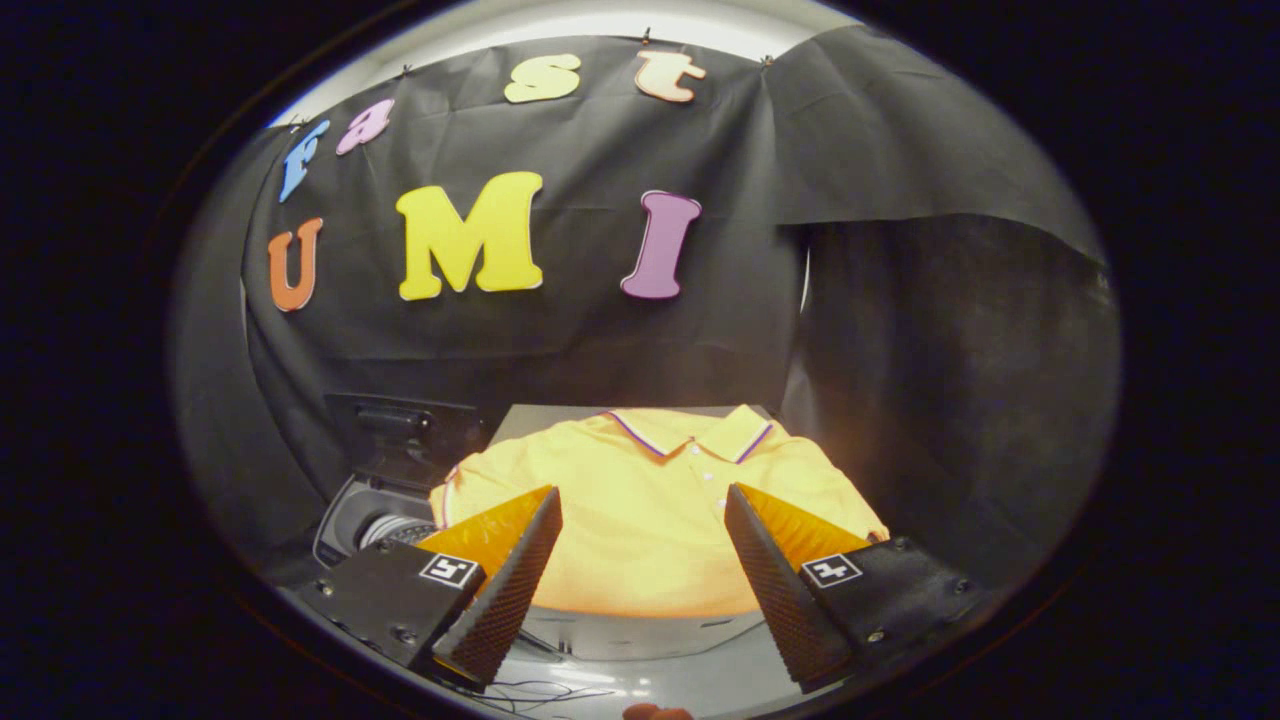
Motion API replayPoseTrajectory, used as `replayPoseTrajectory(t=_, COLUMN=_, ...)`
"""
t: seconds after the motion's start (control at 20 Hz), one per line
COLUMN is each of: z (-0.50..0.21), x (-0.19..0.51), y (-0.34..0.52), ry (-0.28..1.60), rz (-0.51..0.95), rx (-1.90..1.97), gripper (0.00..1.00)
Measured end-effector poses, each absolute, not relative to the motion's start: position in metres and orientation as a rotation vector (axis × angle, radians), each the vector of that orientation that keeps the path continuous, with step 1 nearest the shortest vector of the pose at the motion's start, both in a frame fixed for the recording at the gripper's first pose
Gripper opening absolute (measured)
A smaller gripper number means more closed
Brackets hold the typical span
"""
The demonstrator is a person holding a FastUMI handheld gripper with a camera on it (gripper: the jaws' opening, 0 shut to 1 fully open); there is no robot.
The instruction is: Put the clothes into the washing machine and then close the washing machine lid.
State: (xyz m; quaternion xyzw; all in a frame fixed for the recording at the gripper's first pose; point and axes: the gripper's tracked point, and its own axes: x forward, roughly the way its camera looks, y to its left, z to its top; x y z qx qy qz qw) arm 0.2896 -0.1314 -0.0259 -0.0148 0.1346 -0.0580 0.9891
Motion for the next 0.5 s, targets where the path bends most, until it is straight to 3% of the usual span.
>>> replayPoseTrajectory(t=0.5, z=-0.062, x=0.353, y=-0.164, ry=0.427, rz=-0.109, rx=0.001, gripper=1.00)
